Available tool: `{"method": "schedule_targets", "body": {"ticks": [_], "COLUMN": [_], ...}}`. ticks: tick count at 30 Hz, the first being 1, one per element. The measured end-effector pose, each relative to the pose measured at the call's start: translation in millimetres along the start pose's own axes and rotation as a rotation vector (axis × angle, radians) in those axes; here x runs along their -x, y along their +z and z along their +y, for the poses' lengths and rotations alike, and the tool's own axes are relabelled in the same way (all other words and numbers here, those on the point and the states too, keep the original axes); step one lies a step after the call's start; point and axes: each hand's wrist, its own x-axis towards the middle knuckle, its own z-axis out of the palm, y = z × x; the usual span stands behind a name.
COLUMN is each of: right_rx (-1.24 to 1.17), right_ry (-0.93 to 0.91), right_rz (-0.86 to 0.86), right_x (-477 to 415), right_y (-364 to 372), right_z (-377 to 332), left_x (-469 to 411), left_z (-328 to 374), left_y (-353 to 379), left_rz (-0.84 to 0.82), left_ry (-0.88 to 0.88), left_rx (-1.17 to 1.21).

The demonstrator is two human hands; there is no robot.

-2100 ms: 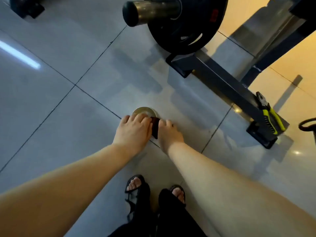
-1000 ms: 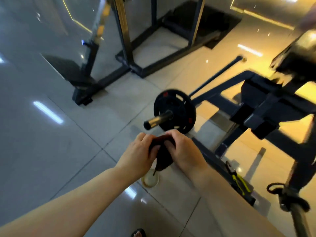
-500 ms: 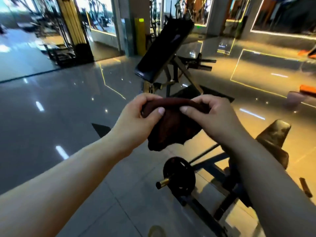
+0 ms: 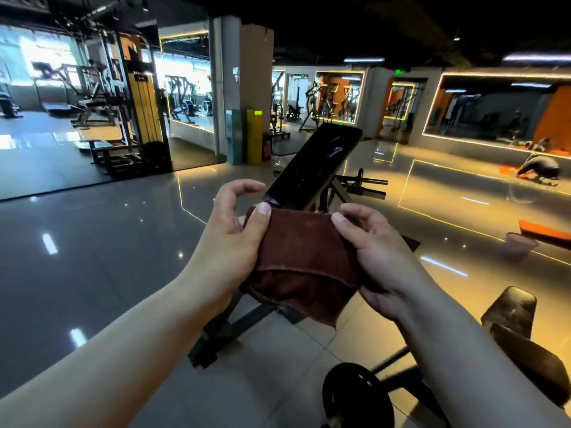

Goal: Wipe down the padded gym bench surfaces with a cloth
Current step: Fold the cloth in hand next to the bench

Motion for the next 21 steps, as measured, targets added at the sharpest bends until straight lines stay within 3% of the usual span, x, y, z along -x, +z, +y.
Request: {"method": "schedule_targets", "body": {"ticks": [5, 10, 15, 18, 21], "right_rx": [-0.207, 0.063, 0.026, 0.178, 0.574], "right_ry": [0.109, 0.061, 0.02, -0.079, -0.335], "right_rz": [-0.09, -0.289, -0.235, -0.207, -0.116], "right_x": [-24, -62, -116, -153, -198], "right_y": [55, 79, 95, 93, 83], "right_z": [6, 30, 46, 48, 44], "left_x": [-34, -70, -111, -145, -191], "left_z": [-1, -20, -49, -62, -74], "left_y": [-76, -117, -135, -143, -138], "left_rz": [-0.096, -0.128, -0.101, -0.191, -0.208], "left_ry": [-0.103, -0.133, -0.116, -0.122, -0.076], "left_rx": [0.078, 0.184, 0.192, 0.026, -0.33]}}
